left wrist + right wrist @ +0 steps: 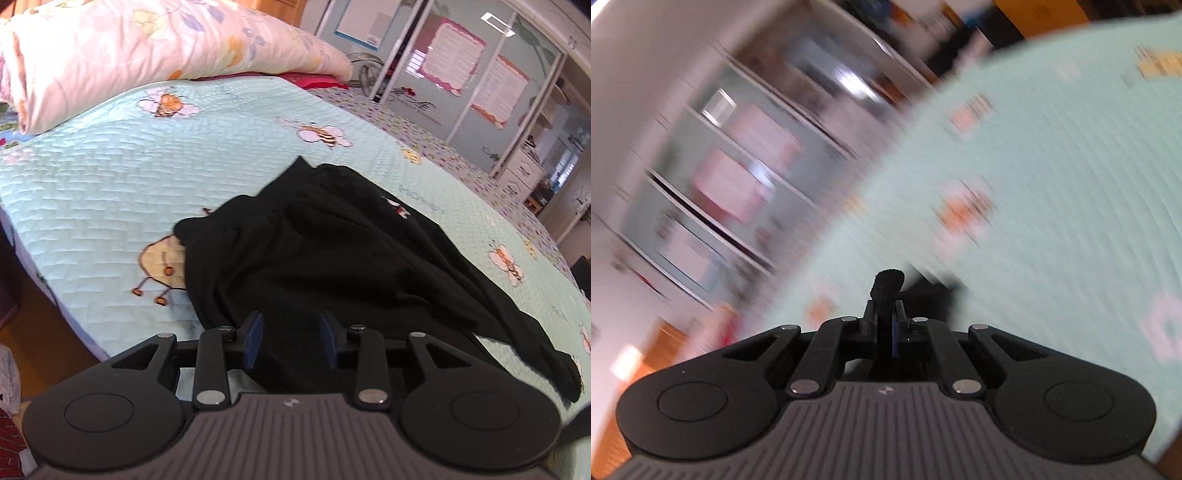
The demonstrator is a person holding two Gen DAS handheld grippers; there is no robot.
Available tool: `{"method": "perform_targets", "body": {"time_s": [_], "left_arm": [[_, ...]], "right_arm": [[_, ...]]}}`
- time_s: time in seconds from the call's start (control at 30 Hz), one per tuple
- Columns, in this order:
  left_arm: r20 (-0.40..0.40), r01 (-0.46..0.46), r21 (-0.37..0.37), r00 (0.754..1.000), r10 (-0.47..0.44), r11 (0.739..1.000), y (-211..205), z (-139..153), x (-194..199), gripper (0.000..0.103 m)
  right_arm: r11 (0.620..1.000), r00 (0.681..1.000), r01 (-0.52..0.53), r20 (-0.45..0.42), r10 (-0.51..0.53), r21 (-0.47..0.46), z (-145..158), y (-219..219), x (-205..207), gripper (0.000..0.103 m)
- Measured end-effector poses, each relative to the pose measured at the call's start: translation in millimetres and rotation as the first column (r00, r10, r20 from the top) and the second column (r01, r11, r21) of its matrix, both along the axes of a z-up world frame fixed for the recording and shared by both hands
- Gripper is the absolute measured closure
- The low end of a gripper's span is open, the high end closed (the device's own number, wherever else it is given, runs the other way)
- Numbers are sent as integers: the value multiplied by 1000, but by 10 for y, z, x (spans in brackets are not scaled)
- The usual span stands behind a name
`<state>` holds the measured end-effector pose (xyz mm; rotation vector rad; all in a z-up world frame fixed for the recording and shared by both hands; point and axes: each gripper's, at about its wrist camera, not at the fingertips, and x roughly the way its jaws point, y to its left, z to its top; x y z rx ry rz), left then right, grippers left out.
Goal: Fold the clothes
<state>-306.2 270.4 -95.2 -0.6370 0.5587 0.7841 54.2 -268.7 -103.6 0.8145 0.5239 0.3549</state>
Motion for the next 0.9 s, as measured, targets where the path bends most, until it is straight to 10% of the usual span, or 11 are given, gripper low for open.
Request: {"method": "perform_targets", "body": {"time_s": [0.1,0.27,0.4,0.5,0.6,0.73,0.9], "left_arm": [[3,27,-8,1000,-27,1000,-70,-52,73,65],[-18,68,-37,997,-69,997,-143,-182,204,65],[-15,92,-26,996,-93,995,-177,-145,257,65],[-7,97,-10,995,-97,995,-205,-105,256,64],[-9,96,-13,995,-96,995,-220,-117,255,62],[-24,115,-19,993,-115,993,-262,-154,328,62],[-37,137,-4,990,-137,991,-318,-110,361,61]], "right_arm": [[997,996,78,40,-78,-5,60,-242,-144,97],[984,962,119,-230,-148,-135,-838,-592,-282,97],[985,948,162,-265,-174,-66,-1095,-709,-481,86],[964,944,242,-204,-260,-109,-888,-737,-533,60],[925,941,315,-55,-333,-210,-503,-680,-562,60],[965,988,156,32,-153,-211,-189,-356,-436,58],[993,993,1,-114,-14,-117,-382,81,326,57]]}}
